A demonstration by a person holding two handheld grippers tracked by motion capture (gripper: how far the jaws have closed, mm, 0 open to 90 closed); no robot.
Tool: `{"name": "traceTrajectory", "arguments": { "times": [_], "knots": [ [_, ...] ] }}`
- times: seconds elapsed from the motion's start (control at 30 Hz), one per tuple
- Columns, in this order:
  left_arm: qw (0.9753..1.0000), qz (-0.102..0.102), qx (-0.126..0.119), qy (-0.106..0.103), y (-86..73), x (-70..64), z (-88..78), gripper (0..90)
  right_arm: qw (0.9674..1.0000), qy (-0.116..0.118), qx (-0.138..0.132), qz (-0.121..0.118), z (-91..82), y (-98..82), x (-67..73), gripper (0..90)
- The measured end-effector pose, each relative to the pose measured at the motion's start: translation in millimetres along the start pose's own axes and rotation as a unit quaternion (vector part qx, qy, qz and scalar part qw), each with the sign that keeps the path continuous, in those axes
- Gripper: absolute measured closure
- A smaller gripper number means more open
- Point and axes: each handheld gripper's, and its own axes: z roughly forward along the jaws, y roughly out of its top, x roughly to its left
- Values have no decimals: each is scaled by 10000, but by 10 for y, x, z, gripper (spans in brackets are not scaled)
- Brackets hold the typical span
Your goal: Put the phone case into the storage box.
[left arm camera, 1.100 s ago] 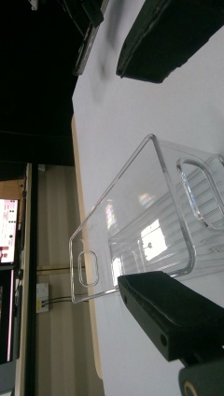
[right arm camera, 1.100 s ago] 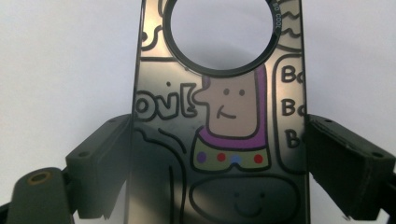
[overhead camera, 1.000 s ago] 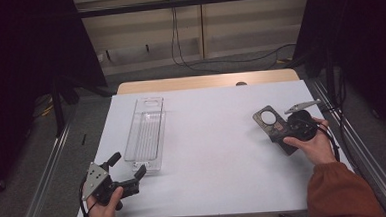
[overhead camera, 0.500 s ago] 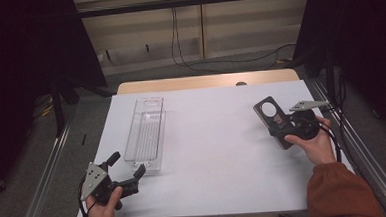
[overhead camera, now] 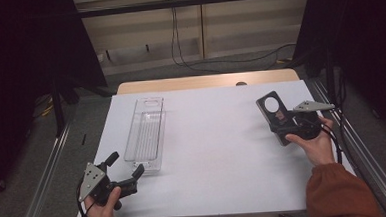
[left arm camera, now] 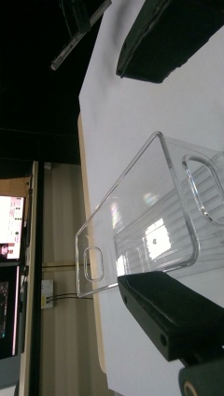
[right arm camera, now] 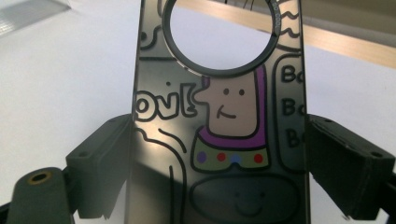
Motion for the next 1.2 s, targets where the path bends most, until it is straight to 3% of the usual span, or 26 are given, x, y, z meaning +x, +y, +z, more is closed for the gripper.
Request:
{"name": "traceTrajectory", "arguments": {
  "times": [0.2, 0.23, 0.3, 0.4, 0.67, 0.97, 1.03, 1.2],
  "knots": [
    [10000, -31, -48, -23, 7, -5, -15, 24, 9989, 62, -462, -39, -67, -2, 53, 122],
    [10000, -2, -25, 51, 11, -6, -22, 24, 9983, 107, -564, -16, -77, -3, 62, 122],
    [10000, -65, -47, -37, 5, -21, -13, 24, 9977, 204, -653, 1, -86, -13, 85, 122],
    [10000, -66, -41, -49, 5, -23, -7, 24, 9968, 313, -731, 4, -93, -49, 121, 122],
    [9999, -95, -83, -46, 25, 5, -16, 24, 9912, 945, -898, 218, -150, -128, 251, 122],
    [9996, -172, -38, -217, 31, -5, 23, 24, 9848, 1404, -1021, -1, -148, -129, 448, 122],
    [9995, -189, -5, -255, 38, -7, 22, 23, 9850, 1393, -1017, -44, -154, -128, 485, 122],
    [9995, -73, 63, -309, 49, -9, 26, 22, 9827, 1561, -992, -75, -146, -162, 588, 122]
  ]
}}
